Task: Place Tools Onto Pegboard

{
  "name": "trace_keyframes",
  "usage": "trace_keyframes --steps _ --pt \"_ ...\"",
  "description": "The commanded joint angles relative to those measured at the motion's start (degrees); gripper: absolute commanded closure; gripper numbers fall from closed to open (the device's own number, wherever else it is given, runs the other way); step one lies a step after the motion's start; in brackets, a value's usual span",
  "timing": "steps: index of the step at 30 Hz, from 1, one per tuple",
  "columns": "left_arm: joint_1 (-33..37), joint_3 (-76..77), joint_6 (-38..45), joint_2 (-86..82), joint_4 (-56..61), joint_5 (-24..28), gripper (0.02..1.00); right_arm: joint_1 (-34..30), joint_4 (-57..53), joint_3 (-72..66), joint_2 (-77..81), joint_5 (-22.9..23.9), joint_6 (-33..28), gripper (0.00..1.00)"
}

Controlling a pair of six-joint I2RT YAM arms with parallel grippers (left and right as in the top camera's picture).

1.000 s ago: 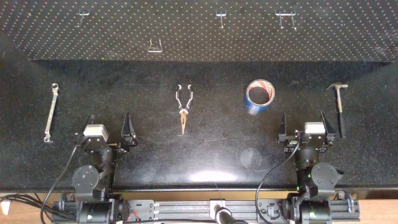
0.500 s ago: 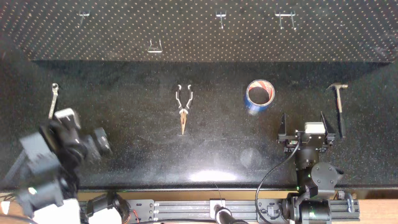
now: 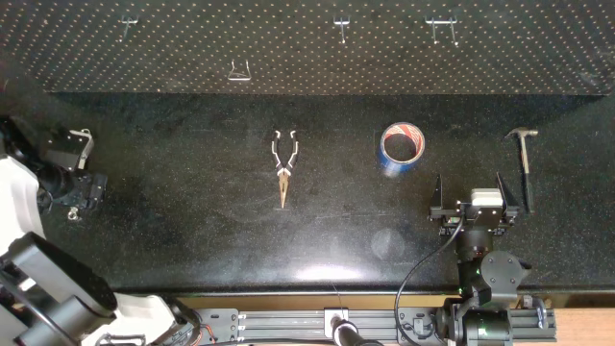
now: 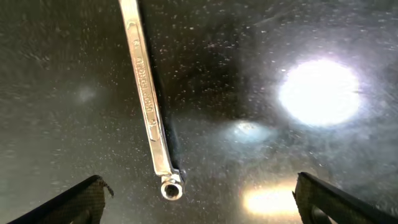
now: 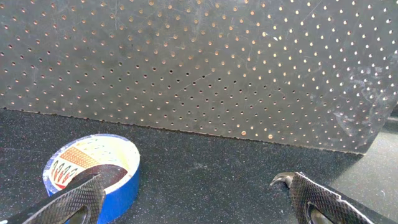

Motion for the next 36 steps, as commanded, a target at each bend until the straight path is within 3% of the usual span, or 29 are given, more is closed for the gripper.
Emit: trace_keyframes --steps 1,10,26,28,29,31,32,33,34,36 --pt "1.07 2.32 -8.20 7.06 0.74 3.52 0.051 -0.20 -0.17 -0.20 -0.26 0.52 -0.61 0.025" --pt "3.23 6.01 -8.17 12.96 0.44 7.74 0.049 -0.20 -0.17 -0.20 -0.26 0.52 -0.61 0.025" --pt "3.26 6.01 -7.96 16.74 3.06 5.79 0.088 -0.20 -0.17 -0.20 -0.26 0.52 -0.61 0.025" --pt "3.26 6.01 -7.96 16.74 3.04 5.81 0.472 -0.20 -0.17 -0.20 -0.26 0.52 -0.61 0.025" --pt "3.28 6.01 -7.96 16.74 3.04 5.81 0.610 -0.20 -0.17 -0.20 -0.26 0.50 -0.61 0.027" --pt "3.26 6.01 -7.96 16.74 3.06 6.03 0.612 -0.20 -0.17 -0.20 -0.26 0.52 -0.61 0.025" --pt "3.26 6.01 -7.96 16.74 3.06 6.03 0.663 -0.20 -0.17 -0.20 -0.26 0.52 -0.61 0.025" --pt "3.28 6.01 -7.96 16.74 3.06 6.03 0.904 -0.20 -0.17 -0.20 -0.26 0.50 -0.61 0.025" --pt "3.28 6.01 -7.96 16.74 3.06 6.03 0.989 -0.20 -0.17 -0.20 -0.26 0.50 -0.61 0.025" --pt "3.28 6.01 -7.96 16.74 3.08 6.03 0.987 -0.20 -0.17 -0.20 -0.26 0.50 -0.61 0.025"
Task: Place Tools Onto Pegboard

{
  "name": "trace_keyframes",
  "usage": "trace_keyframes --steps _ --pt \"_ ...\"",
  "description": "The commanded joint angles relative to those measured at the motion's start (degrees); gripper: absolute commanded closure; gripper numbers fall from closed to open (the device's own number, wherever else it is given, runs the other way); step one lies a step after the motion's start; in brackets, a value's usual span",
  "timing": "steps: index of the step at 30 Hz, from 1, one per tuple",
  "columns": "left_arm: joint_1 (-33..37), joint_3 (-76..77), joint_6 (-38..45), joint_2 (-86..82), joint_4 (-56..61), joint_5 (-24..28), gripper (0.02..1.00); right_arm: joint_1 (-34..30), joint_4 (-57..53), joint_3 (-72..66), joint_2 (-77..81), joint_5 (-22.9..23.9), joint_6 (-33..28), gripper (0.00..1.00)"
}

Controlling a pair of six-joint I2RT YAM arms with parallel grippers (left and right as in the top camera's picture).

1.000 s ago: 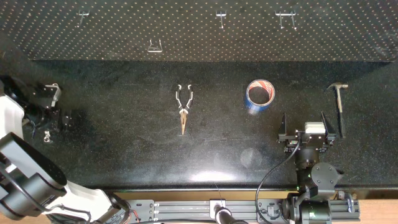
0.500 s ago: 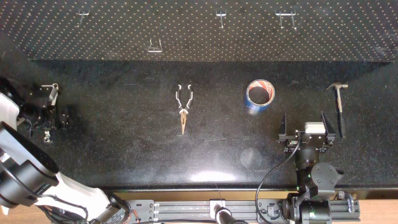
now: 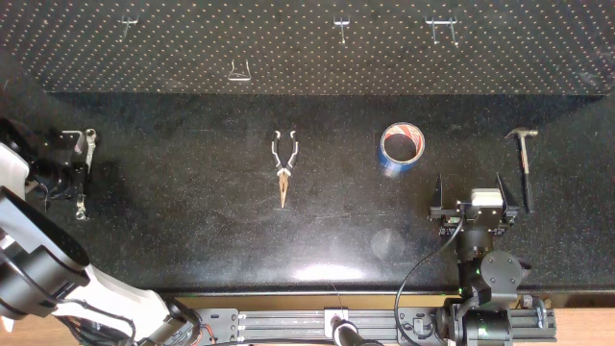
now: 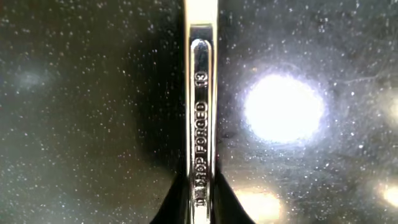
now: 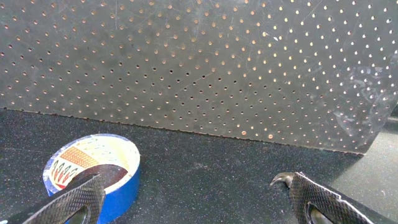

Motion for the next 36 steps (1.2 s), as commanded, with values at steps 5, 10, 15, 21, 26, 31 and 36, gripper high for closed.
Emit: trace_keyframes --steps 5,10,15,21,26,31,36 --pt "0.17 0.09 -0.02 -1.46 -0.17 0.72 0.991 -0.20 -0.17 -0.20 -0.26 0.52 -0.61 0.025" --pt "-0.72 -9.09 -1.46 -28.15 -0.15 3.67 0.989 -0.20 -0.17 -0.20 -0.26 0.52 -0.61 0.025" --pt "-17.59 -37.38 -15.23 -55.84 28.17 3.65 0.989 -0.20 -0.17 -0.20 -0.26 0.52 -0.61 0.025" --pt "-26.84 -38.95 -27.06 -55.08 48.94 -1.29 0.989 -0.20 -0.17 -0.20 -0.26 0.52 -0.61 0.025" --pt "-26.91 -38.93 -31.50 -48.26 55.76 -0.66 0.989 -0.20 -0.17 -0.20 -0.26 0.52 -0.61 0.025" --pt "-29.46 -38.91 -31.87 -45.13 57.51 0.59 0.991 -0.20 -0.17 -0.20 -0.26 0.52 -0.61 0.025" --pt "-29.40 -38.71 -31.89 -43.34 59.63 -0.24 0.989 -0.20 -0.17 -0.20 -0.26 0.52 -0.61 0.025"
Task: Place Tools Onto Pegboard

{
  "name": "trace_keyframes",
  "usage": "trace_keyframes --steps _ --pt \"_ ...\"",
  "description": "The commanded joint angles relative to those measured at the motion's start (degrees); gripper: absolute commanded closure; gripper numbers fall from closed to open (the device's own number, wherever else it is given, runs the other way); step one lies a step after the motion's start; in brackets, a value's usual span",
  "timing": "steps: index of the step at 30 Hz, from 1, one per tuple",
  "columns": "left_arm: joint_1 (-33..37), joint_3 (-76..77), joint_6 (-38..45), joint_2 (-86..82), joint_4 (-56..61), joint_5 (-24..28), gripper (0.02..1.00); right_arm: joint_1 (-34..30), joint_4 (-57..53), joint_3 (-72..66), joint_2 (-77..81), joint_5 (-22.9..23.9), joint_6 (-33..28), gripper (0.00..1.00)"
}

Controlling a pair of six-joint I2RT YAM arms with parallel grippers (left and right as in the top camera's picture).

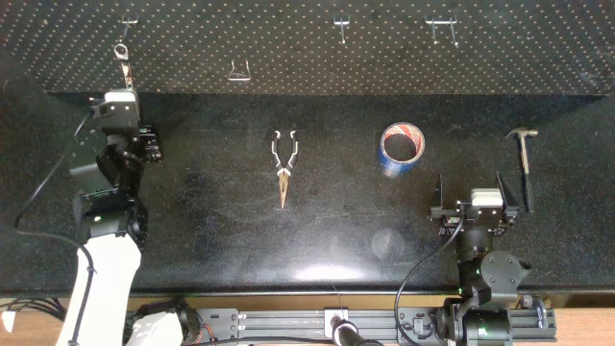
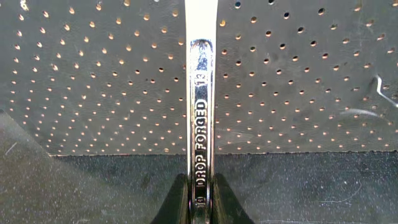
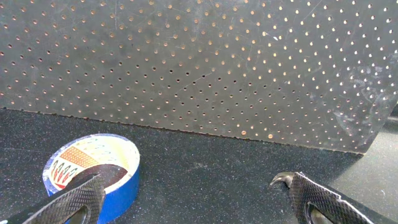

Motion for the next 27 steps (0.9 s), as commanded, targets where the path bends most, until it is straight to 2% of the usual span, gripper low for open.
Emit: trace_keyframes --steps 1,19,27 --pt "-0.02 0.96 -0.90 1.57 0.90 0.00 0.989 -0.17 -0.17 -0.22 -0.26 0.50 -0.61 0.025" --pt "-0.02 2.58 -0.90 7.58 10.95 -1.27 0.989 -0.17 -0.17 -0.22 -0.26 0.50 -0.61 0.025" --pt "-0.02 3.93 -0.87 11.26 11.15 -1.27 0.989 -0.17 -0.17 -0.22 -0.26 0.48 -0.61 0.025"
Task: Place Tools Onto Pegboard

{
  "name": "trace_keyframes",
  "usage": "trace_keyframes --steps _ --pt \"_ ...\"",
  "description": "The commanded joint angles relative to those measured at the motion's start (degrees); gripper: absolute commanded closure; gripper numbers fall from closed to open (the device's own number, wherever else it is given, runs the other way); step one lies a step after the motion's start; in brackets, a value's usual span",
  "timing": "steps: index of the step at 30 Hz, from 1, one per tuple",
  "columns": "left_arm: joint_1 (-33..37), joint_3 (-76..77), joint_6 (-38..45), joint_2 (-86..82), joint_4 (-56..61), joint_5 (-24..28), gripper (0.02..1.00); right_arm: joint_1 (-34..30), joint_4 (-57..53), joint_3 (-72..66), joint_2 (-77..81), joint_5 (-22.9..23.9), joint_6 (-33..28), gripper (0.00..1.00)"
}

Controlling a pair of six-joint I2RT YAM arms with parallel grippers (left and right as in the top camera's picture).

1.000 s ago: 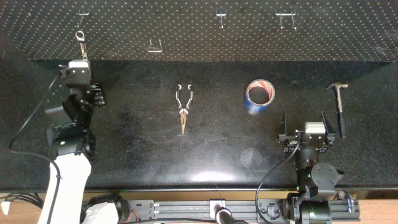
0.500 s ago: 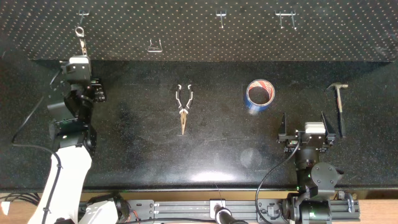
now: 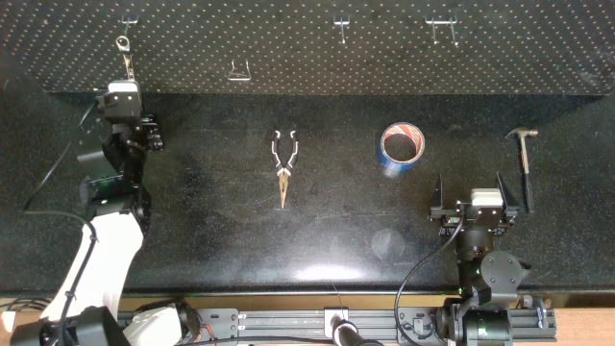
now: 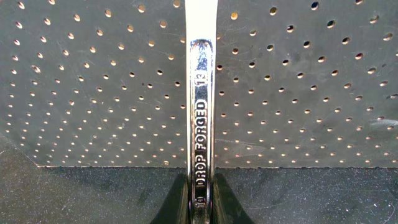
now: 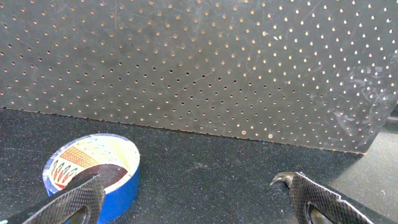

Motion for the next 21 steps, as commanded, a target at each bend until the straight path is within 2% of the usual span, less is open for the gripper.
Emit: trace_keyframes --steps 1,3,4,6,7,10,11,12,13,14,16,17,19,20,21 --pt "-0.02 4.02 -0.70 2.32 0.68 -0.81 0.989 -0.17 -0.17 -0.22 -0.26 0.50 -0.61 0.025" --pt "-0.02 5.62 -0.68 4.00 0.68 -1.07 0.987 -0.17 -0.17 -0.22 -0.26 0.48 -0.61 0.025" --pt "-0.02 6.54 -0.70 5.27 0.68 -2.14 0.711 -0.17 -0.17 -0.22 -0.26 0.48 -0.61 0.025" --pt "-0.02 6.67 -0.70 5.81 0.66 -2.12 0.553 -0.17 -0.17 -0.22 -0.26 0.50 -0.61 0.025" --pt "-0.02 6.64 -0.70 5.92 0.66 -2.12 0.524 -0.17 -0.17 -0.22 -0.26 0.50 -0.61 0.025" --pt "-0.02 6.80 -0.72 6.01 0.61 -2.10 0.292 -0.17 -0.17 -0.22 -0.26 0.48 -0.61 0.025" --pt "-0.02 7.26 -0.76 5.99 -0.09 -2.05 0.244 -0.17 -0.17 -0.22 -0.26 0.48 -0.61 0.025" --pt "-0.09 10.21 -4.72 5.42 -8.46 -1.42 0.106 -0.17 -0.17 -0.22 -0.26 0.50 -0.61 0.025" --pt "-0.59 12.85 -12.02 4.24 -19.12 -1.44 0.023 -0.17 -0.17 -0.22 -0.26 0.50 -0.61 0.025" --pt "-2.64 13.33 -16.06 2.05 -26.67 -1.51 0.025 -0.17 -0.17 -0.22 -0.26 0.50 -0.61 0.025" --pt "-13.05 13.33 -16.81 -5.49 -42.95 -3.43 0.025 -0.17 -0.17 -0.22 -0.26 0.50 -0.61 0.025" --pt "-17.86 13.33 -20.24 -8.55 -48.57 -3.43 0.025 -0.17 -0.17 -0.22 -0.26 0.50 -0.61 0.025" --pt "-23.85 14.43 -36.37 -10.45 -61.20 -2.78 0.025 -0.17 -0.17 -0.22 -0.26 0.50 -0.61 0.025" --pt "-26.71 16.59 -40.44 -8.35 -68.02 0.17 0.025 -0.17 -0.17 -0.22 -0.26 0.50 -0.61 0.025" --pt "-30.49 20.57 -43.41 -2.36 -73.79 5.53 0.025 -0.17 -0.17 -0.22 -0.26 0.50 -0.61 0.025"
